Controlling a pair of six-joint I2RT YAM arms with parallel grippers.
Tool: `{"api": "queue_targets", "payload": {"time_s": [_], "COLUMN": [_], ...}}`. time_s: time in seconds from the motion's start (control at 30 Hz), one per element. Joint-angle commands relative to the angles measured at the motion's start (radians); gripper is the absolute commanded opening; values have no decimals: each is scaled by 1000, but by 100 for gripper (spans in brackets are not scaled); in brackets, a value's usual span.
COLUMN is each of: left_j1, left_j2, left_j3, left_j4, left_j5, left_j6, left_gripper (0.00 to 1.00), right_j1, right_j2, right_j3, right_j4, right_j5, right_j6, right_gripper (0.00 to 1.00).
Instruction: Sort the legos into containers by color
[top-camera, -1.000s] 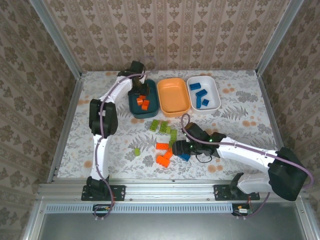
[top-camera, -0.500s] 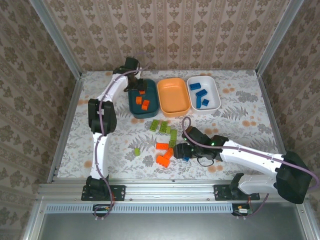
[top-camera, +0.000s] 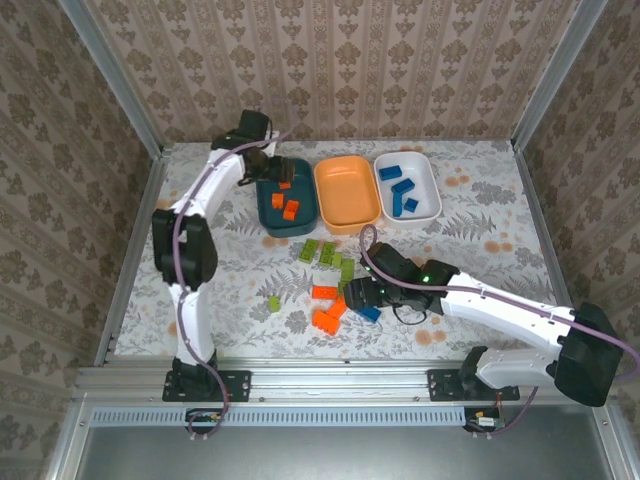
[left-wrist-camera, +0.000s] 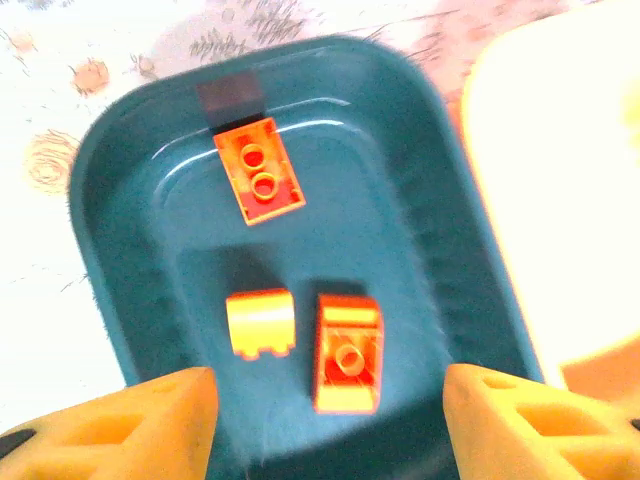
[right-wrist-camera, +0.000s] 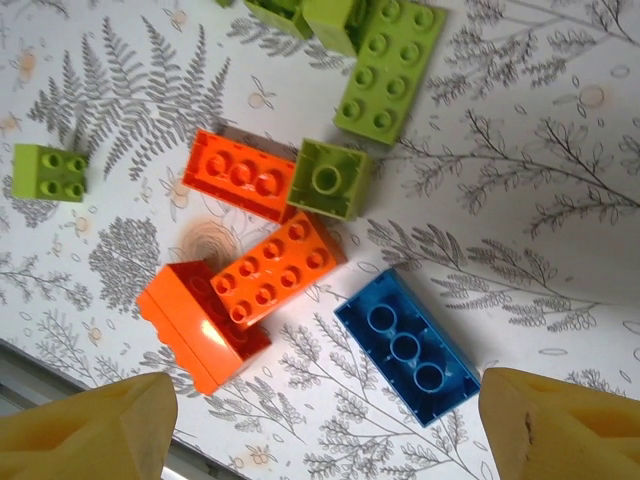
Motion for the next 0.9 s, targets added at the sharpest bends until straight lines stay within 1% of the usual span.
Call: {"api": "queue_targets", "payload": {"time_s": [0.0,0.13,0.2,0.27,0.33,0.37,0.43,0.53,0.63,0.73,0.87], "left_j1": [-8,-20,-45,-76,-122,-167,-236,-334,-420,-473,-505], "left_j2": [-177,-359,-455,-547,-638,-677,-760,-868,-927,-926,-893], "left_j3": [-96,-265,-366,-470,-574,-618,-720,-868,-986,-1063,-1134], "left_j4": [-54,-146,-175,-196,-222,-231,-241,-223,-199,-179,-111], "left_j5": [6,-20,-57,-70,-94,-111,-142,-157,-190,-216,-221], "left_j6": [-4,-14,-25,-60,-108,-131,-201,-330,-440,-505,-538], "left_gripper": [65,67,68,70,74,76,77,77,77,76,73], "right_j1": [5,1,-3,-13,-29,-38,-62,-104,-136,-157,-169], "right_j2": [33,73,88,96,97,95,82,53,26,7,-13], "right_j3": [48,82,93,96,95,92,81,53,26,4,-21], "right_j4": [-35,-41,-48,-52,-59,-63,-70,-64,-61,-59,-57], "right_j5": [29,26,26,26,22,21,17,-6,-29,-47,-58], "right_j6": [-45,-58,-58,-54,-46,-43,-34,-31,-35,-43,-43], "right_gripper": [81,81,81,81,81,81,81,82,82,82,82]}}
